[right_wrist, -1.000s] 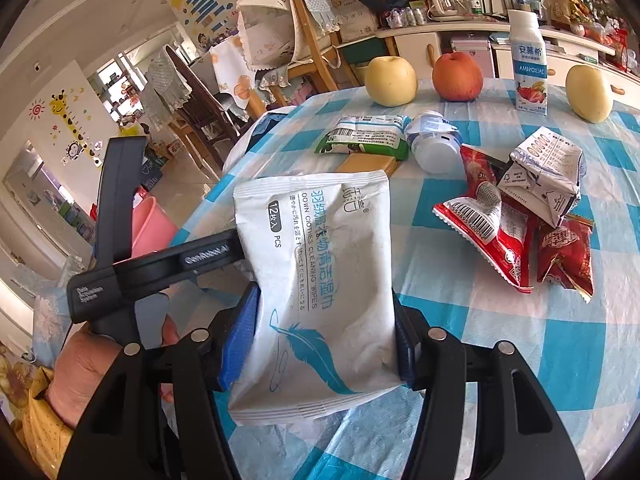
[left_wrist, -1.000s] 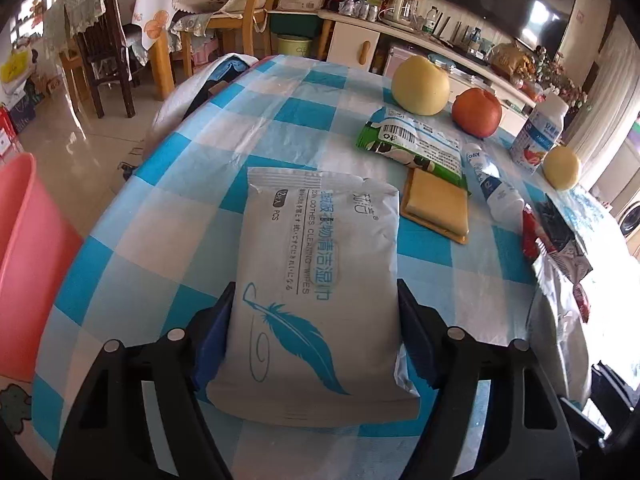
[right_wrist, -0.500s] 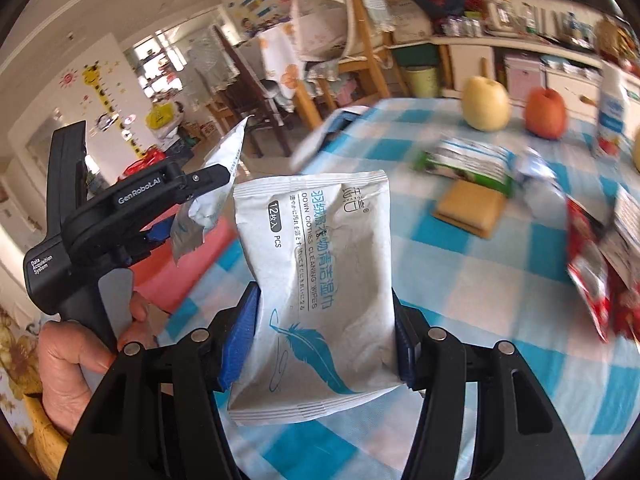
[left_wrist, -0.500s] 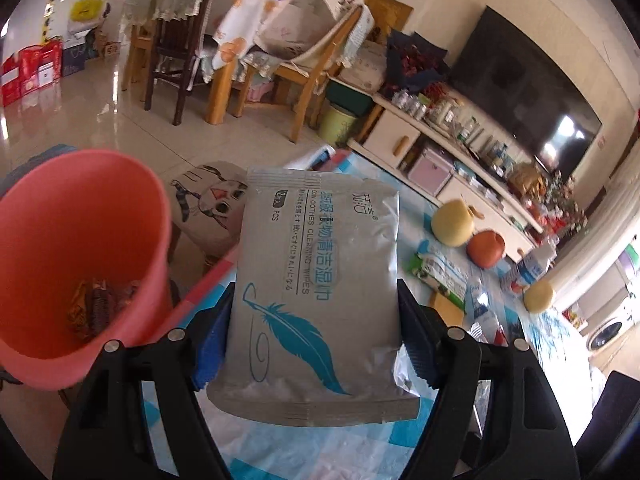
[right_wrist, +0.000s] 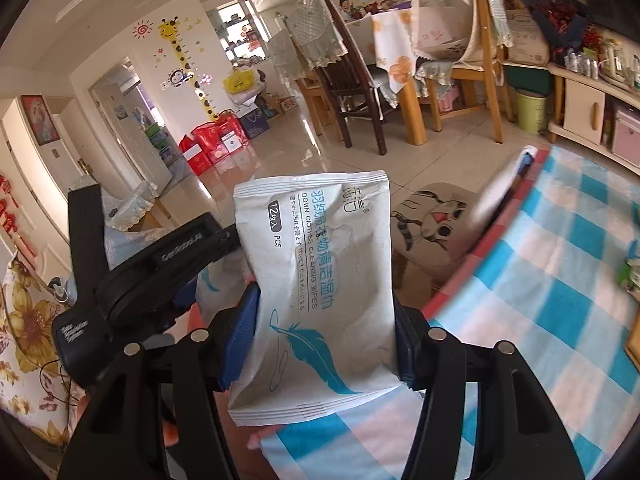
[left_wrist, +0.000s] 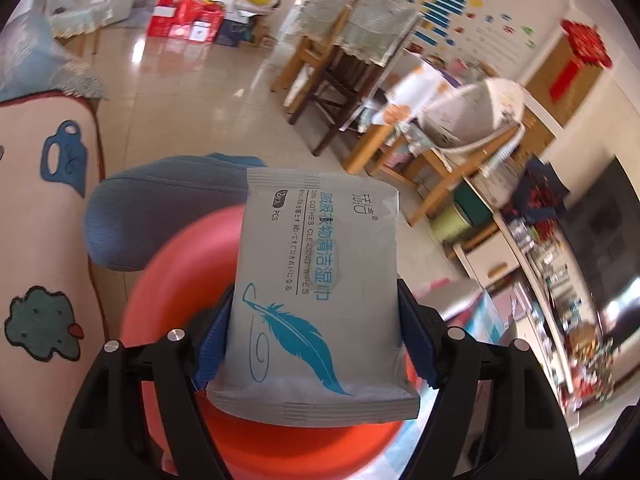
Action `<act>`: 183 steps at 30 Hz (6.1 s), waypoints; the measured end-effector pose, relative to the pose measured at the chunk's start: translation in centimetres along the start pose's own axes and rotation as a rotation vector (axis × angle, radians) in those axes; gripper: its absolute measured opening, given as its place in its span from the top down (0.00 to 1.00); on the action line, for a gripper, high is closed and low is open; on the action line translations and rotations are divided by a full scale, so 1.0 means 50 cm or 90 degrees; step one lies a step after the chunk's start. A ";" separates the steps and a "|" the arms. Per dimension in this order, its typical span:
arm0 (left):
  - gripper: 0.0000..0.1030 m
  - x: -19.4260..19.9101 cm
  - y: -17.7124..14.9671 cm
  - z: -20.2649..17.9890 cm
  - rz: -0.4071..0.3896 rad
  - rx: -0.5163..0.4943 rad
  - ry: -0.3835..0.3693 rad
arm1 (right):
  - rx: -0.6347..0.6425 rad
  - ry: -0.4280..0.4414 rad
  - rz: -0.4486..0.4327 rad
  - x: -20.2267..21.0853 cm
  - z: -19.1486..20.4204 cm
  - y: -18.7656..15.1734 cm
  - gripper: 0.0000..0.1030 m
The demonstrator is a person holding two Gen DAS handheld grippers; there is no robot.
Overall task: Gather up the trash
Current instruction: 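Lower both wipes packets into the pink bucket and open both tools, then move both tools back over the table toward the remaining wrappers, then grasp the green-and-white snack packet with the left tool, then grasp the white printed milk-tea packet with the right tool, then lift both held packets off the table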
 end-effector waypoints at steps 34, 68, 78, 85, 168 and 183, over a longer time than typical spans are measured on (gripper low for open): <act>0.06 0.079 -0.089 -0.154 -0.141 -0.171 -0.204 | -0.067 -0.246 -0.087 0.298 -0.148 -0.149 0.14; 0.05 0.211 -0.426 -0.324 -0.087 -0.535 -0.212 | -0.180 -0.339 -0.203 0.647 -0.297 -0.337 0.09; 0.05 0.202 -0.524 -0.398 -0.038 -0.596 -0.219 | -0.279 -0.409 -0.242 0.764 -0.445 -0.344 0.09; 0.05 0.149 -0.532 -0.532 0.016 -0.529 -0.216 | -0.326 -0.444 -0.222 0.786 -0.566 -0.335 0.09; 0.62 0.133 -0.665 -0.519 0.181 -0.599 -0.222 | -0.233 -0.376 -0.076 0.704 -0.629 -0.335 0.42; 0.63 0.123 -0.582 -0.465 0.167 -0.527 -0.268 | -0.169 -0.345 -0.144 0.726 -0.527 -0.315 0.43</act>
Point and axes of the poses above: each gripper's, at about its wrist camera, not at the fingertips, and x roughly against the way its jaws point, z to its left, y to its top, the point moved 4 cm from there along -x, roughly the way its jaws point, and after that the axes turned 11 degrees about y, right-handed, at the moved point
